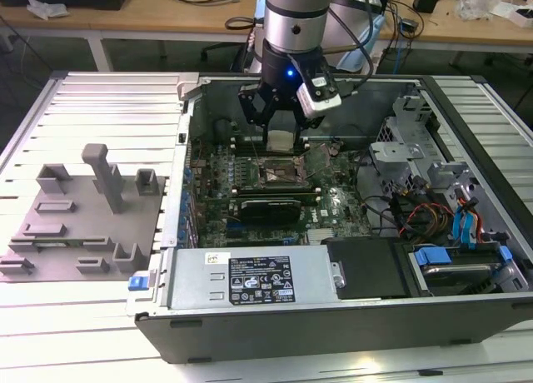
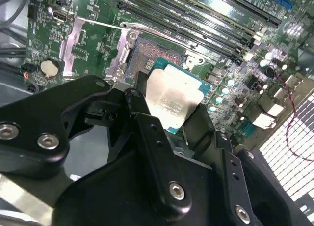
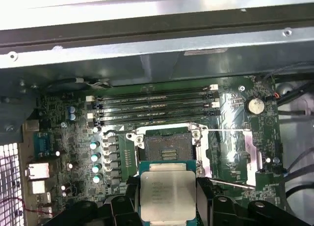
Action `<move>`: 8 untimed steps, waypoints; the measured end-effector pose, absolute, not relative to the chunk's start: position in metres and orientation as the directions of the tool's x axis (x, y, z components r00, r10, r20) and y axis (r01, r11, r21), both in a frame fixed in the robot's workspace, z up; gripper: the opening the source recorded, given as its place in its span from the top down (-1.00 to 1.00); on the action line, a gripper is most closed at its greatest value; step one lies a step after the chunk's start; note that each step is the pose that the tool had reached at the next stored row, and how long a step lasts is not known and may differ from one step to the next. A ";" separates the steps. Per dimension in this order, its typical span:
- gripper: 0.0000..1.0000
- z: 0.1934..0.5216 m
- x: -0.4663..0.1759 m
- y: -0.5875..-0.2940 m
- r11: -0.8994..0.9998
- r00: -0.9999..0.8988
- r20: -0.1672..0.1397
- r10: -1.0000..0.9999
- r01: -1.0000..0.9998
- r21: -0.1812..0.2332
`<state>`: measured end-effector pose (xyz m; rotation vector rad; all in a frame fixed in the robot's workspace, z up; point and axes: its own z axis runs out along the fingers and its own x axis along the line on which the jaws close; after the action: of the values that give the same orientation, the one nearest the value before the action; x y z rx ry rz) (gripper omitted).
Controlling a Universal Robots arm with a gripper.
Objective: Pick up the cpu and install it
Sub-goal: 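Place the cpu into insertion slot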
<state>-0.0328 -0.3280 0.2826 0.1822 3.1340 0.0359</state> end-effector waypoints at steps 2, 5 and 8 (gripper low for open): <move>-0.09 0.283 -0.033 -0.328 0.986 -0.986 -0.001 0.166 0.166 0.023; -0.09 0.283 -0.033 -0.328 0.975 -0.975 -0.001 0.222 0.222 0.023; -0.09 0.283 -0.033 -0.328 0.967 -0.967 -0.001 0.254 0.254 0.023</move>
<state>-0.0328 -0.3280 0.2826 0.4015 3.1118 0.0355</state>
